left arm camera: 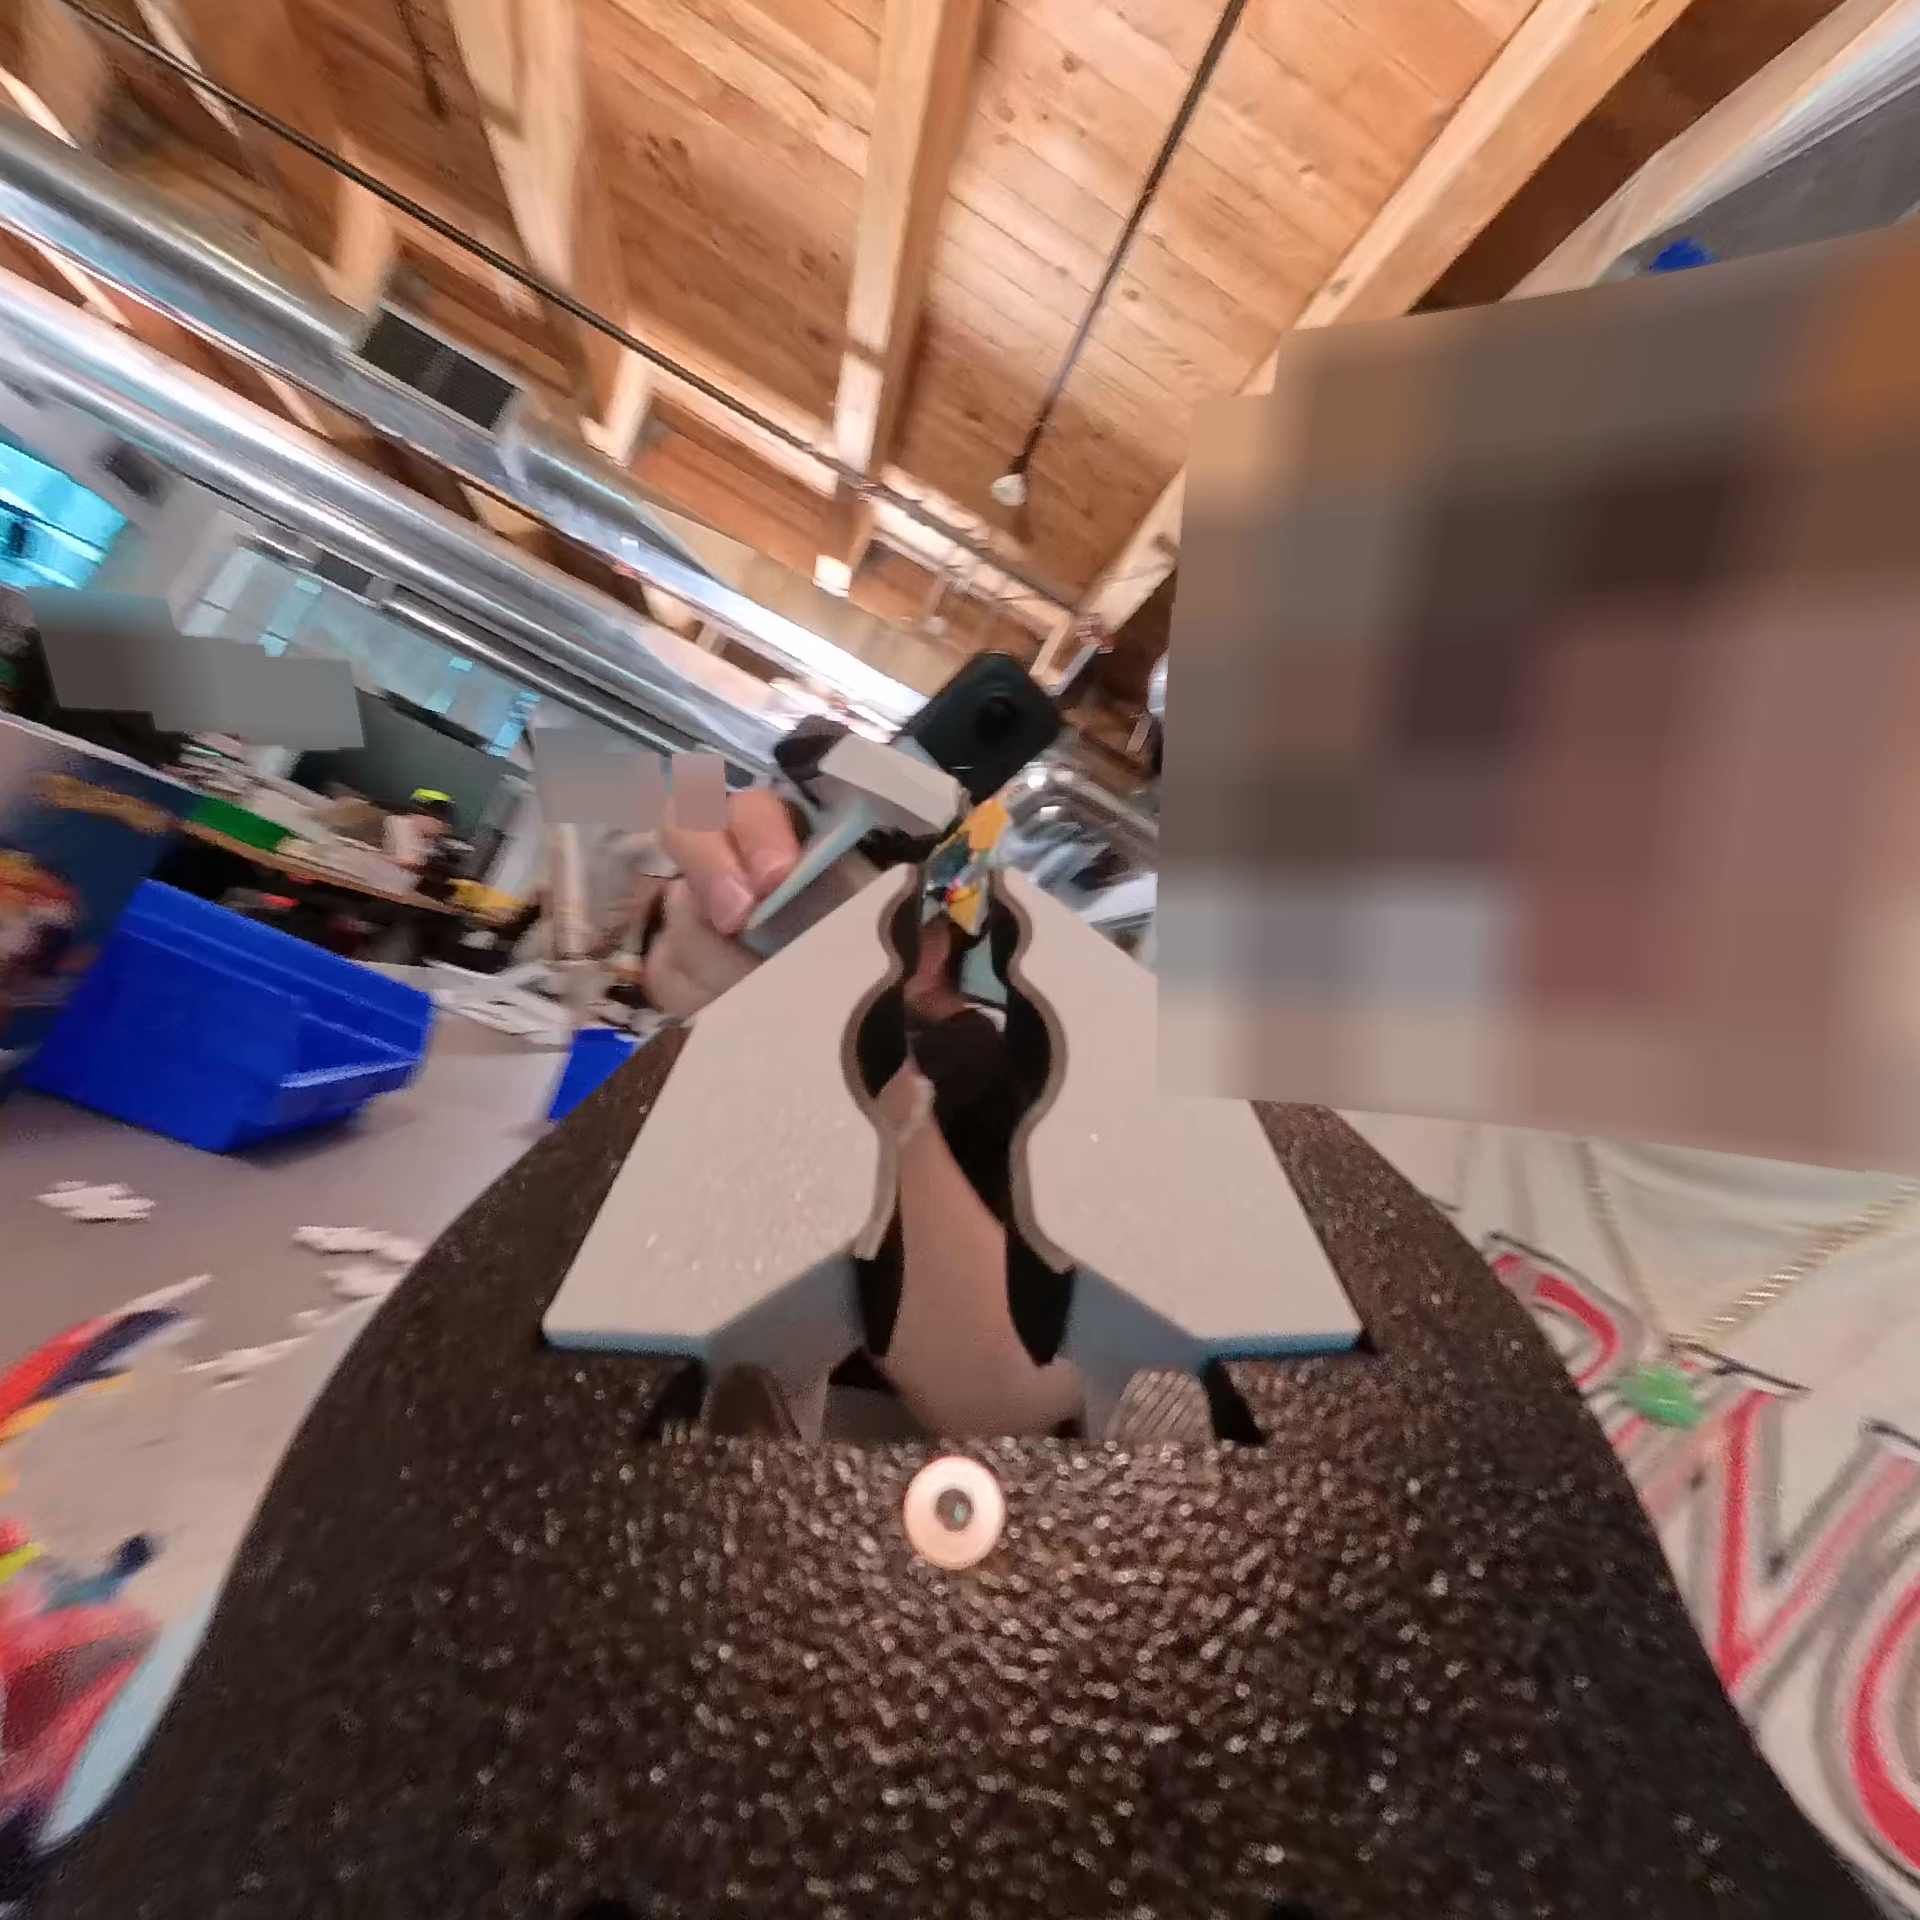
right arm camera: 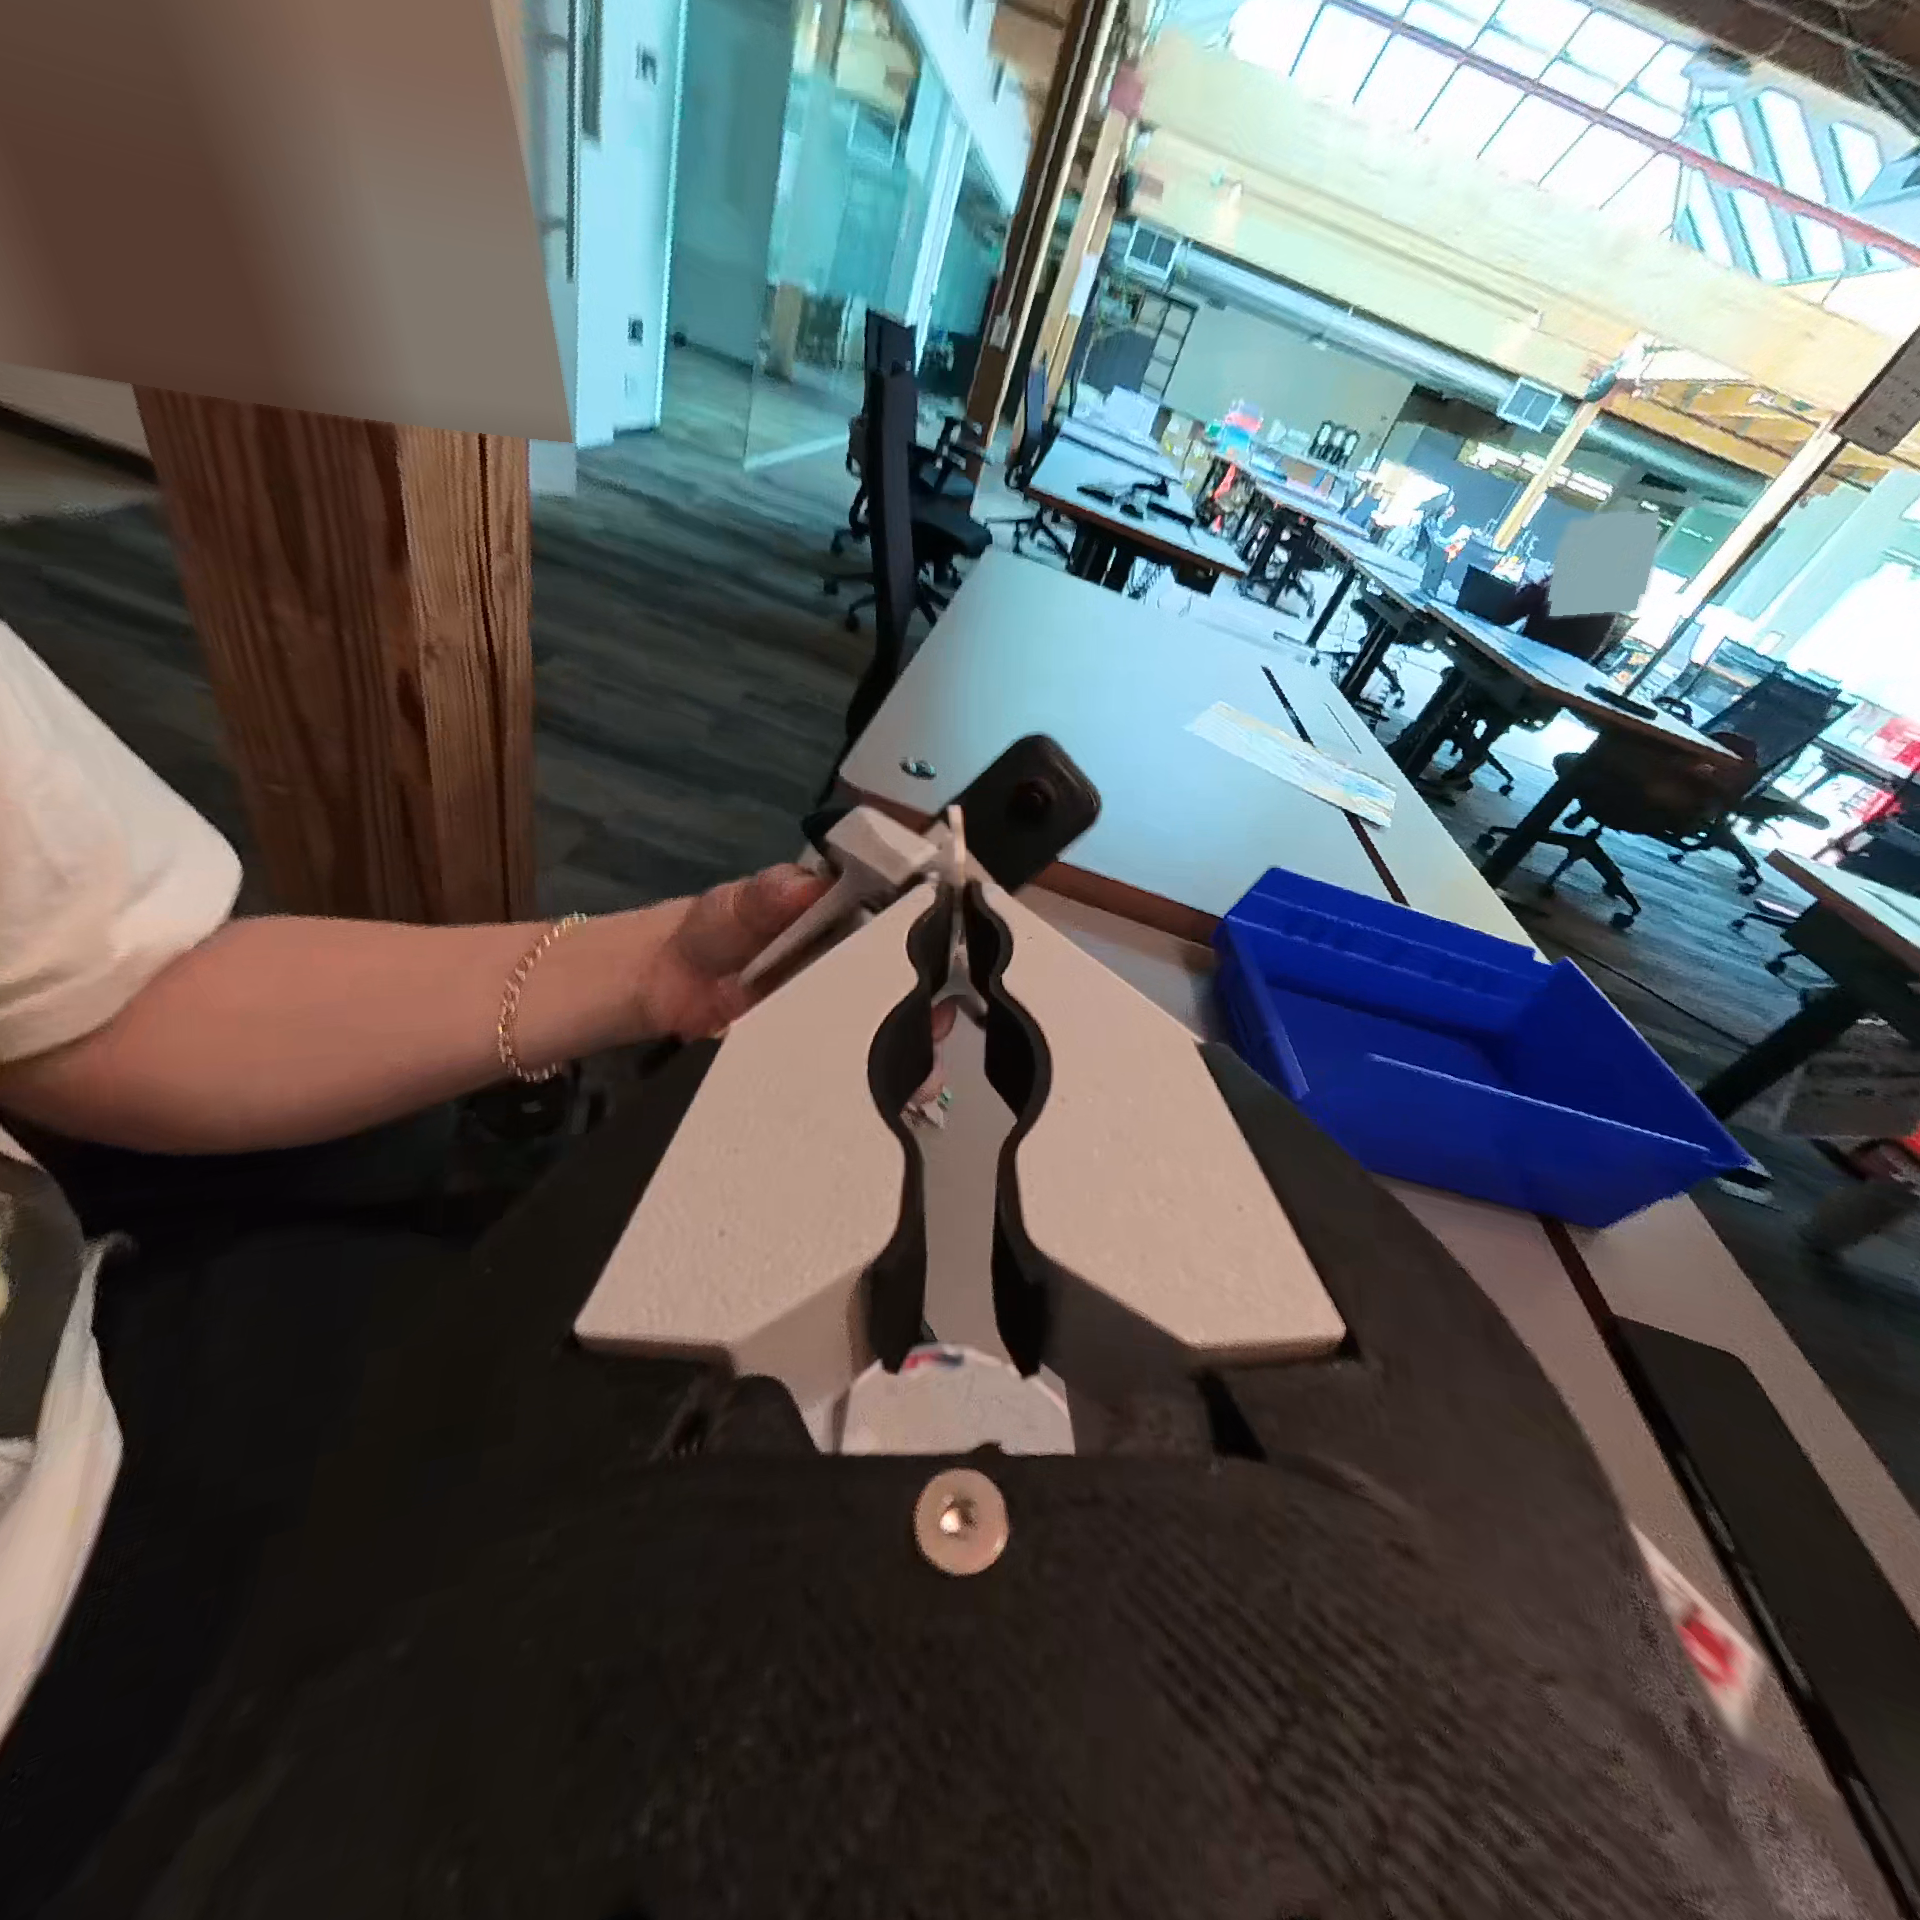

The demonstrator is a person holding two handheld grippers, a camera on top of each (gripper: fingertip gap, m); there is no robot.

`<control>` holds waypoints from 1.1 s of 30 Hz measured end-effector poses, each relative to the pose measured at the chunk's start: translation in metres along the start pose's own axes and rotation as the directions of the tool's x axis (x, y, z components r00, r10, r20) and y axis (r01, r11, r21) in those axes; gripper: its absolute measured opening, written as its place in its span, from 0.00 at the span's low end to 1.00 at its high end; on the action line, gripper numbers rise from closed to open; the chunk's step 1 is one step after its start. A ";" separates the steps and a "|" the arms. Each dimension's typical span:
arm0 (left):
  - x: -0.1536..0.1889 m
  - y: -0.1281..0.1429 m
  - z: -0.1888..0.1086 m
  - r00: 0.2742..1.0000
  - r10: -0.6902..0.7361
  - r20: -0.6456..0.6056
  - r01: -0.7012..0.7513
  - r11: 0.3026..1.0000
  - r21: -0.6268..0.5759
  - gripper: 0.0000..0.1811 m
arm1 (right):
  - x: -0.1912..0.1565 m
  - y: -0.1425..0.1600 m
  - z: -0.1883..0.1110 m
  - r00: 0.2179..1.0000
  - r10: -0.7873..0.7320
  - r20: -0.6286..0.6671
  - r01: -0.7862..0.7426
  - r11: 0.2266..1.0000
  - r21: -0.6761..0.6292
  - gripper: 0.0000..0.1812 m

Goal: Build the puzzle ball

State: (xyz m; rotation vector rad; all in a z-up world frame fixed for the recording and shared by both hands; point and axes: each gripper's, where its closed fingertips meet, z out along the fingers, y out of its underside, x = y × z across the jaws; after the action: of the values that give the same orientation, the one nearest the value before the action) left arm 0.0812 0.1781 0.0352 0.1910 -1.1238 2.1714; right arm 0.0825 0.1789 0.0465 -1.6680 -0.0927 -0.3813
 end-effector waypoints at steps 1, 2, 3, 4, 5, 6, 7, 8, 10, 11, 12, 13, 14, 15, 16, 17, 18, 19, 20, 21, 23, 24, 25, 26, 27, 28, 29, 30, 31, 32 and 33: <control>-0.005 -0.001 -0.003 0.997 0.048 0.055 -0.047 0.999 -0.006 0.03 | 0.003 0.004 -0.001 1.000 -0.019 -0.021 0.019 0.999 -0.039 0.00; -0.010 -0.001 -0.005 0.989 0.103 0.107 -0.101 0.995 -0.028 0.03 | 0.006 0.008 -0.002 0.998 -0.040 -0.042 0.036 0.996 -0.083 0.00; -0.012 0.000 -0.008 0.976 0.159 0.151 -0.151 0.986 -0.065 0.03 | 0.006 0.012 -0.002 0.997 -0.059 -0.049 0.052 0.991 -0.123 0.01; -0.014 0.001 -0.010 0.956 0.216 0.198 -0.197 0.974 -0.112 0.03 | 0.005 0.016 -0.001 0.996 -0.075 -0.048 0.067 0.985 -0.160 0.00; -0.018 0.003 -0.013 0.926 0.282 0.252 -0.243 0.954 -0.174 0.02 | 0.006 0.020 -0.001 0.995 -0.091 -0.050 0.079 0.978 -0.195 0.00; -0.023 0.005 -0.017 0.880 0.360 0.310 -0.288 0.923 -0.254 0.02 | 0.007 0.026 0.000 0.993 -0.104 -0.050 0.089 0.967 -0.239 0.00; -0.030 0.008 -0.021 0.818 0.447 0.363 -0.326 0.879 -0.349 0.02 | 0.008 0.034 -0.001 0.993 -0.112 -0.042 0.095 0.951 -0.294 0.01; -0.034 0.011 -0.025 0.747 0.533 0.396 -0.355 0.825 -0.441 0.04 | 0.009 0.042 -0.001 0.993 -0.115 -0.027 0.099 0.932 -0.348 0.00; -0.035 0.011 -0.029 0.618 0.674 0.405 -0.404 0.714 -0.572 0.08 | 0.008 0.060 -0.002 0.993 -0.117 0.024 0.114 0.877 -0.467 0.01; -0.032 0.010 -0.028 0.564 0.725 0.395 -0.427 0.665 -0.613 0.08 | 0.005 0.069 -0.003 0.992 -0.115 0.057 0.128 0.843 -0.522 0.01; -0.030 0.009 -0.027 0.522 0.762 0.384 -0.444 0.627 -0.640 0.08 | 0.002 0.076 -0.004 0.989 -0.114 0.090 0.145 0.812 -0.565 0.01; -0.028 0.010 -0.027 0.496 0.784 0.372 -0.449 0.599 -0.663 0.07 | 0.000 0.081 -0.003 0.986 -0.115 0.119 0.163 0.789 -0.593 0.01; -0.027 0.013 -0.027 0.486 0.797 0.359 -0.438 0.577 -0.689 0.07 | -0.002 0.084 -0.003 0.983 -0.113 0.145 0.179 0.772 -0.610 0.01; -0.028 0.018 -0.029 0.485 0.804 0.343 -0.417 0.558 -0.718 0.07 | -0.003 0.086 -0.001 0.981 -0.106 0.165 0.187 0.761 -0.622 0.01; -0.029 0.023 -0.032 0.485 0.812 0.326 -0.393 0.535 -0.747 0.08 | -0.004 0.087 0.000 0.979 -0.100 0.178 0.191 0.753 -0.629 0.00; -0.031 0.026 -0.035 0.473 0.822 0.317 -0.372 0.513 -0.773 0.08 | -0.005 0.087 0.002 0.977 -0.095 0.189 0.195 0.749 -0.633 0.00; -0.033 0.027 -0.037 0.456 0.833 0.314 -0.355 0.494 -0.794 0.07 | -0.007 0.087 0.004 0.975 -0.089 0.204 0.201 0.744 -0.637 0.01; -0.034 0.029 -0.039 0.447 0.840 0.306 -0.342 0.477 -0.810 0.07 | -0.008 0.086 0.005 0.972 -0.091 0.218 0.213 0.737 -0.642 0.00; -0.035 0.032 -0.039 0.443 0.846 0.295 -0.332 0.461 -0.823 0.07 | -0.009 0.086 0.007 0.968 -0.096 0.232 0.227 0.727 -0.648 0.00; -0.037 0.033 -0.041 0.431 0.855 0.287 -0.321 0.443 -0.837 0.06 | -0.012 0.087 0.008 0.963 -0.096 0.252 0.243 0.715 -0.656 0.00; -0.039 0.037 -0.043 0.419 0.868 0.266 -0.296 0.408 -0.863 0.02 | -0.015 0.086 0.010 0.957 -0.098 0.274 0.263 0.696 -0.668 0.00; -0.039 0.039 -0.043 0.422 0.868 0.262 -0.287 0.402 -0.870 0.00 | -0.014 0.087 0.012 0.958 -0.106 0.267 0.265 0.682 -0.681 0.00; -0.040 0.038 -0.045 0.412 0.869 0.274 -0.273 0.405 -0.872 0.00 | -0.013 0.088 0.013 0.958 -0.114 0.263 0.269 0.673 -0.689 0.00; -0.041 0.035 -0.046 0.409 0.861 0.301 -0.258 0.426 -0.867 0.00 | -0.011 0.087 0.015 0.960 -0.125 0.250 0.267 0.673 -0.689 0.00; -0.040 0.032 -0.047 0.415 0.847 0.333 -0.250 0.458 -0.853 0.00 | -0.010 0.085 0.016 0.963 -0.127 0.237 0.258 0.682 -0.684 0.00; -0.039 0.028 -0.046 0.423 0.830 0.365 -0.256 0.496 -0.830 0.00 | -0.008 0.083 0.018 0.966 -0.130 0.222 0.248 0.697 -0.673 0.00; -0.038 0.022 -0.045 0.433 0.810 0.397 -0.274 0.537 -0.798 0.00 | -0.005 0.079 0.020 0.969 -0.140 0.206 0.242 0.716 -0.654 0.00; -0.037 0.016 -0.043 0.448 0.784 0.430 -0.295 0.584 -0.757 0.00 | -0.001 0.074 0.022 0.971 -0.151 0.183 0.234 0.741 -0.630 0.00; -0.036 0.011 -0.043 0.470 0.752 0.461 -0.310 0.630 -0.712 0.00 | 0.004 0.069 0.023 0.975 -0.160 0.152 0.220 0.767 -0.603 0.01; -0.035 0.005 -0.042 0.493 0.718 0.492 -0.323 0.676 -0.662 0.00 | 0.009 0.064 0.025 0.979 -0.162 0.120 0.202 0.791 -0.578 0.01; -0.034 -0.002 -0.042 0.512 0.683 0.522 -0.338 0.718 -0.608 0.00 | 0.013 0.059 0.026 0.985 -0.154 0.084 0.175 0.816 -0.551 0.04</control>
State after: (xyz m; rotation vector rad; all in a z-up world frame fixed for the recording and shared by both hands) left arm 0.1152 0.1945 -0.0033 0.6173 -2.3889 2.3155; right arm 0.1166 0.1938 -0.0080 -2.2593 -0.1650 -0.5467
